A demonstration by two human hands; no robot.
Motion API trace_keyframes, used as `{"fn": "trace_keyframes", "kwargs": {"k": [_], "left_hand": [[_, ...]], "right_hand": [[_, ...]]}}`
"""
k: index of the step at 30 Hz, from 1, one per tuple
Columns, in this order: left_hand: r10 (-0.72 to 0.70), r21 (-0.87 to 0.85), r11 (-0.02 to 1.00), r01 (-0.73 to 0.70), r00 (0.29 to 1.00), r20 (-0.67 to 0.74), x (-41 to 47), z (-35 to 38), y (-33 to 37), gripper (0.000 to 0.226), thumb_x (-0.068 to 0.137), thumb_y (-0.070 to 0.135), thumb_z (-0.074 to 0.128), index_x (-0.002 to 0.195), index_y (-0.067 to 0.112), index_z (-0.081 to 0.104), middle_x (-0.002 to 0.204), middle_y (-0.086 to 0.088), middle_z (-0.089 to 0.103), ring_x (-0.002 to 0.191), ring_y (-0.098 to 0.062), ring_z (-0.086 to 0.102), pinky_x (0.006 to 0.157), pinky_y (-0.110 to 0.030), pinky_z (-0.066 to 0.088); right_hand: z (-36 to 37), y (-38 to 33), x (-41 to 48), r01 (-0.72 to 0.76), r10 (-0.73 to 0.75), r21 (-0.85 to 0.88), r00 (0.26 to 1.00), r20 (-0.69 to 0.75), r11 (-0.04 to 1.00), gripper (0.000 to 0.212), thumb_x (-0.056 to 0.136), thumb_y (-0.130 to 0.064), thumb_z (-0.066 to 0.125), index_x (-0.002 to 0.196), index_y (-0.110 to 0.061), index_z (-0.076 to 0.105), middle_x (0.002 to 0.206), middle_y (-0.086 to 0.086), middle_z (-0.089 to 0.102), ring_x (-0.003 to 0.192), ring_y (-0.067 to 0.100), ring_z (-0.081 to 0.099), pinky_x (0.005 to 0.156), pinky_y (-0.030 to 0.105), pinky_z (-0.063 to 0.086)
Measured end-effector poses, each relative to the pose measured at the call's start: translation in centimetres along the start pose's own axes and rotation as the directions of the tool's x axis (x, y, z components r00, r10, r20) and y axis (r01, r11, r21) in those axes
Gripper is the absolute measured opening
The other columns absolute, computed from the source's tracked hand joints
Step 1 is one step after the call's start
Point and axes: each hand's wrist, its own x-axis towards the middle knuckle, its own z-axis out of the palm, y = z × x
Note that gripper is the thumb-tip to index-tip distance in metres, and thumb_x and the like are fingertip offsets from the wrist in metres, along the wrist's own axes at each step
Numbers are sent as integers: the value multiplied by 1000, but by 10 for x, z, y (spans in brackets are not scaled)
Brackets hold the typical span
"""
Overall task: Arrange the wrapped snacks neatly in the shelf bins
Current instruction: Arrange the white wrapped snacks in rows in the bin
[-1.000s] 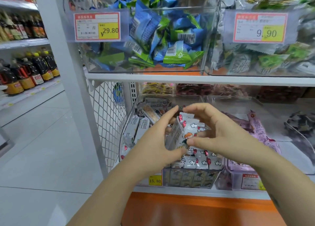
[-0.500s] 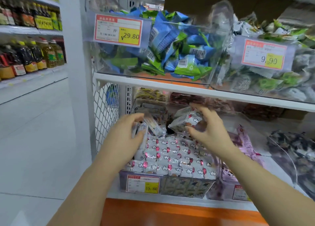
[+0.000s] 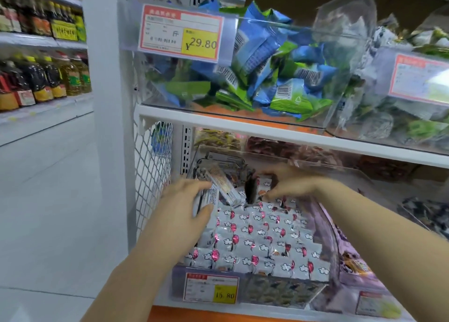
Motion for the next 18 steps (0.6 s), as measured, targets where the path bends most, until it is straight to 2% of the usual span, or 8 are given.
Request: {"fn": "trace_keyframes", "kwargs": {"k": [4, 7, 10, 12, 15, 18], "left_hand": [[23, 9, 1000, -23, 1000, -3, -1, 1, -1, 38, 91, 28, 55, 129, 33, 50, 131, 14, 44, 125, -4, 32, 103, -21, 22], [36, 23, 999, -35, 999, -9, 0, 3, -2, 36, 91, 29, 54, 127, 34, 51, 127, 18, 44, 123, -1, 31, 102, -18, 21], [31, 35, 999, -31, 999, -10, 1, 5, -2, 34, 91, 31, 54, 125, 37, 51, 120, 23, 41, 119, 2, 29, 98, -15, 20], [33, 50, 998, -33, 999, -7, 2, 6, -2, 33, 91, 31, 53, 124, 39, 51, 119, 25, 40, 118, 3, 28, 98, -16, 21], [34, 46, 998, -33, 999, -8, 2, 6, -2, 33, 91, 30, 53, 122, 40, 52, 117, 27, 40, 114, 7, 28, 98, -16, 21], [32, 43, 999, -32, 999, -6, 1, 6, 0, 32, 91, 30, 54, 121, 40, 53, 114, 29, 40, 111, 9, 28, 96, -15, 21]], "right_hand": [[-2, 5, 8, -14, 29, -114, 991, 129, 993, 66, 78, -36, 69, 138, -36, 41, 147, -10, 36, 131, 12, 37, 108, 32, 31], [1, 7, 8, -49, 49, 2, 985, 164, 999, 65, 76, -41, 67, 136, -39, 42, 145, -10, 38, 130, 15, 39, 109, 39, 33], [2, 8, 9, -35, 24, 84, 991, 131, 996, 54, 80, -48, 61, 131, -37, 48, 138, -12, 46, 122, 11, 44, 106, 34, 34], [5, 8, 11, -7, 6, 8, 993, 117, 1000, 47, 88, -43, 56, 133, -31, 48, 138, -9, 47, 121, 12, 46, 105, 33, 35], [12, 7, 15, 31, -12, -224, 996, 84, 974, 52, 90, -29, 56, 140, -24, 41, 142, -1, 44, 121, 19, 48, 100, 33, 42], [15, 6, 14, 23, -8, -232, 998, 64, 972, 55, 90, -25, 56, 142, -23, 38, 146, 1, 40, 126, 21, 45, 102, 31, 40]]}}
